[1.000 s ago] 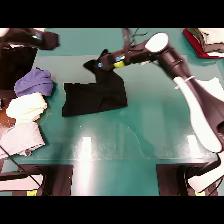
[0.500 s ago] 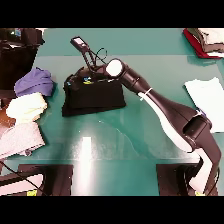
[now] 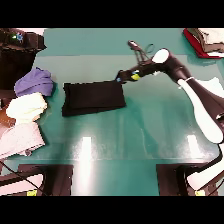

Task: Fold the shirts.

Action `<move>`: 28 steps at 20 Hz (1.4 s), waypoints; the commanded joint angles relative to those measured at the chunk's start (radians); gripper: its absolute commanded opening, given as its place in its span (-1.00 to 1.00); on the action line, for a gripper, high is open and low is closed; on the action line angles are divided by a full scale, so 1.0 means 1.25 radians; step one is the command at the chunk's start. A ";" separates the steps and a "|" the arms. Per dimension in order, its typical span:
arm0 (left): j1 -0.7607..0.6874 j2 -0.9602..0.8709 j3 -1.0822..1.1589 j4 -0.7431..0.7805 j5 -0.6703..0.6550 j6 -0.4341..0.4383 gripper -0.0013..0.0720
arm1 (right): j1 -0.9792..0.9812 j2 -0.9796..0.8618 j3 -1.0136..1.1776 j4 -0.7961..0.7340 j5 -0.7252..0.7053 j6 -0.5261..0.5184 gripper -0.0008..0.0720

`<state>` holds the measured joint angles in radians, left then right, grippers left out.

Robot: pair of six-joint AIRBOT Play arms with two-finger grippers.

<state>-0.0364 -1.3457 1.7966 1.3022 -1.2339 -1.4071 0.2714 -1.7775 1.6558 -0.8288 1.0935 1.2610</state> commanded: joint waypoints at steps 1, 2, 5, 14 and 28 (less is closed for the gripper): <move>0.001 -0.001 0.000 -0.001 0.000 0.001 -0.88 | -0.096 -0.045 -0.042 0.099 0.077 0.049 0.93; 0.001 -0.001 0.000 -0.001 -0.001 0.002 -0.87 | -0.096 -0.069 -0.031 0.104 0.089 0.055 0.93; 0.001 -0.001 -0.001 -0.001 -0.006 0.002 -0.87 | -0.068 -0.143 0.020 0.105 0.117 0.077 0.93; 0.001 -0.001 0.000 -0.001 -0.031 0.022 -0.87 | 0.031 -0.239 0.086 0.168 0.107 0.089 0.87; 0.001 -0.001 0.000 -0.001 -0.046 0.022 -0.87 | -0.170 -0.050 0.087 0.079 0.100 0.047 -0.95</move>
<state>-0.0364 -1.3457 1.7962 1.3003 -1.2869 -1.3800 0.1722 -1.9308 1.7626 -0.6434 1.1980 1.3231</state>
